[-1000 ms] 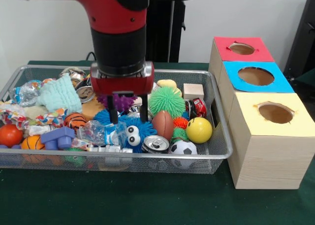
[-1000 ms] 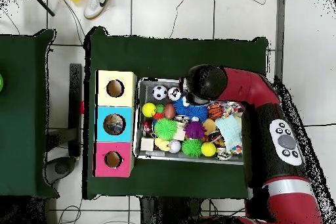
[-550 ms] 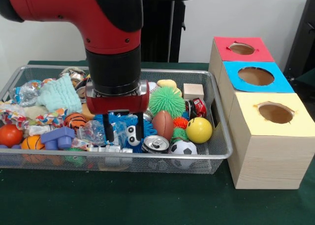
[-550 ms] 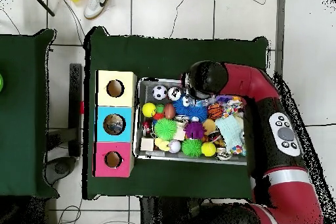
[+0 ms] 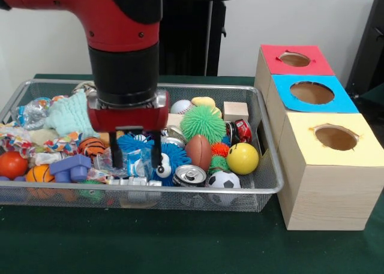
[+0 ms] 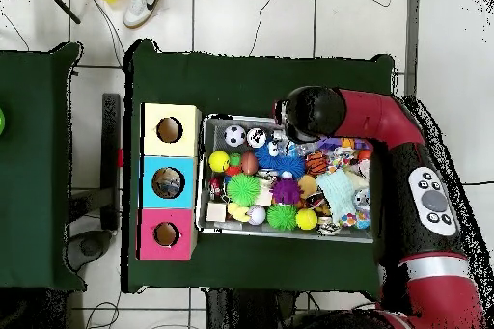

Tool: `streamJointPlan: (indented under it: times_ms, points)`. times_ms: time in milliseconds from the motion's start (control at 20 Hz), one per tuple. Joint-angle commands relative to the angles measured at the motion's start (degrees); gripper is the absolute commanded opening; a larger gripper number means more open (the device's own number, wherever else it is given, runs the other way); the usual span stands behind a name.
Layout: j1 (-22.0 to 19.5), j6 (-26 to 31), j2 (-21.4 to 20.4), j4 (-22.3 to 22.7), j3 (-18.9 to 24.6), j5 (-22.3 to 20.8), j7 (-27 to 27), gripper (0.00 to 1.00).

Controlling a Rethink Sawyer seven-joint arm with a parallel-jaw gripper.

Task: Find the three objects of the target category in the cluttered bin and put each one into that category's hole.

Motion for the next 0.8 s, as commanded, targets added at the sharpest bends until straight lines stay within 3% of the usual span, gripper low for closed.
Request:
streamJointPlan:
  times_ms: [50,250,550,800]
  points:
    - [-3.2,2.9,-8.4,6.3,3.1,-3.4,-15.9,1.0]
    - [-4.2,3.7,-10.0,7.6,3.6,-3.6,-16.9,1.0]
    - [-3.4,0.2,-2.3,4.6,4.0,-6.9,-16.4,1.0]
    - [-4.1,-0.3,-1.1,5.6,4.8,-7.0,-15.6,1.0]
